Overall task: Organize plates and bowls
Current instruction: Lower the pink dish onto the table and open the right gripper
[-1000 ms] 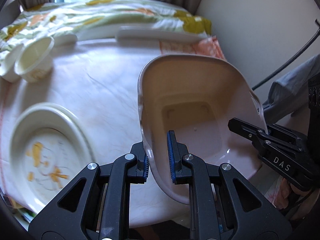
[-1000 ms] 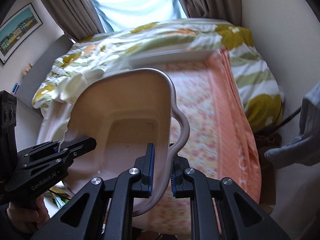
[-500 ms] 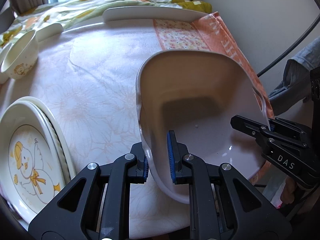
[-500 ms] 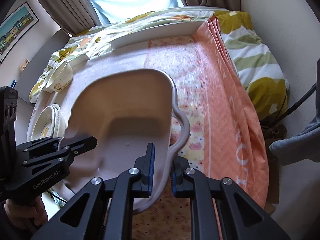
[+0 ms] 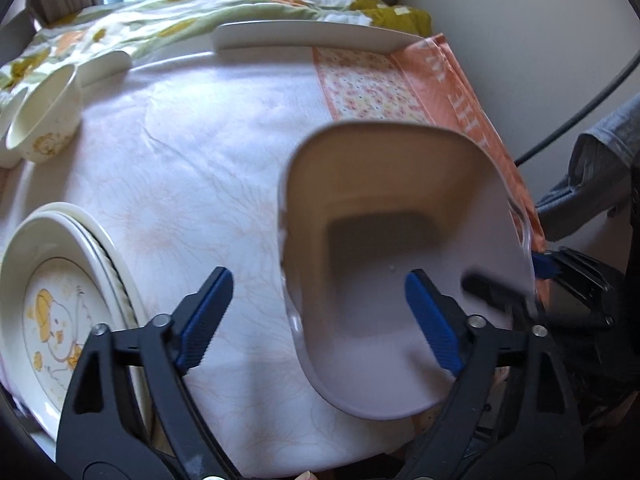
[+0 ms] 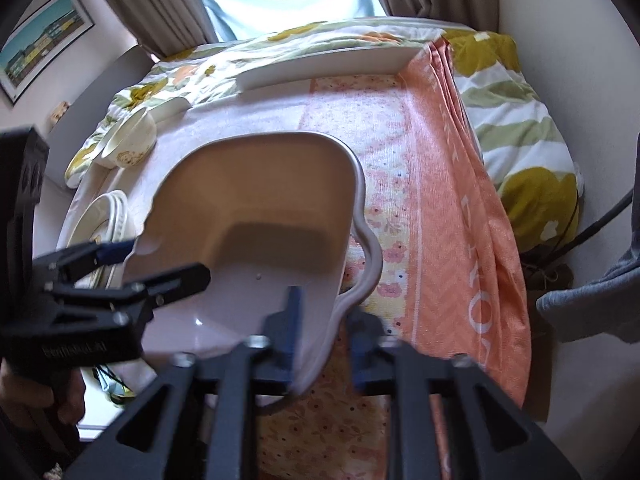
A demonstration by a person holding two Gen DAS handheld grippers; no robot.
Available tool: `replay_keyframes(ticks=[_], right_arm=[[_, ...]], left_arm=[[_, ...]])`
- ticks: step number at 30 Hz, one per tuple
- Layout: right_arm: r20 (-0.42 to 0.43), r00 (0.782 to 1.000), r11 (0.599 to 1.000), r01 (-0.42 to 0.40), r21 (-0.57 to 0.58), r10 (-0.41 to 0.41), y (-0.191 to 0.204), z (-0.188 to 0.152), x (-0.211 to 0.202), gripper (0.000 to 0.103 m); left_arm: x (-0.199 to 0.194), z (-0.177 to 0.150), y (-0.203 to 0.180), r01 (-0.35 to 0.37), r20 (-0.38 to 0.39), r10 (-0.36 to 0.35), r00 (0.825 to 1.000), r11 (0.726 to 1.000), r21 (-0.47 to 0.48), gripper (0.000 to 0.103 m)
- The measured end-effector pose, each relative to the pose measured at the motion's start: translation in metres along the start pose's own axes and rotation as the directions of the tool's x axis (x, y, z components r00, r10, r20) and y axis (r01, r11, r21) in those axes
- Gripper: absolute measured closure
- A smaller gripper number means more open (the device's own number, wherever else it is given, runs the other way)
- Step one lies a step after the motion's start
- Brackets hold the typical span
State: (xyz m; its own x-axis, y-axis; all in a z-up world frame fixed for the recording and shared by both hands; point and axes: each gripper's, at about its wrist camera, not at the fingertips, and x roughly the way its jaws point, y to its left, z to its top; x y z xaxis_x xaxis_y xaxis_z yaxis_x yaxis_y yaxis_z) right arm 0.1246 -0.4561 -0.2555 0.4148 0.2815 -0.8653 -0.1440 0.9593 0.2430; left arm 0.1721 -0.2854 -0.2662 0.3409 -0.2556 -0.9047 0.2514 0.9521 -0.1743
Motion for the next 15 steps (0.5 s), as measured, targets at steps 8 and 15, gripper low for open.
replay_keyframes(ticks=[8,15], right_arm=[[0.069,0.998,0.996,-0.004,-0.09,0.01,0.01,-0.009,-0.02,0.001],[0.195,0.981,0.985,0.012,-0.17,0.021,0.034,-0.003,-0.06,0.001]], left_arm=[[-0.015,0.006,0.01,-0.031,0.006,0.031,0.999,0.999,-0.031,0.013],[-0.078,0.002,0.019,-0.06,0.073,0.063,0.995,0.997,-0.038,0.012]])
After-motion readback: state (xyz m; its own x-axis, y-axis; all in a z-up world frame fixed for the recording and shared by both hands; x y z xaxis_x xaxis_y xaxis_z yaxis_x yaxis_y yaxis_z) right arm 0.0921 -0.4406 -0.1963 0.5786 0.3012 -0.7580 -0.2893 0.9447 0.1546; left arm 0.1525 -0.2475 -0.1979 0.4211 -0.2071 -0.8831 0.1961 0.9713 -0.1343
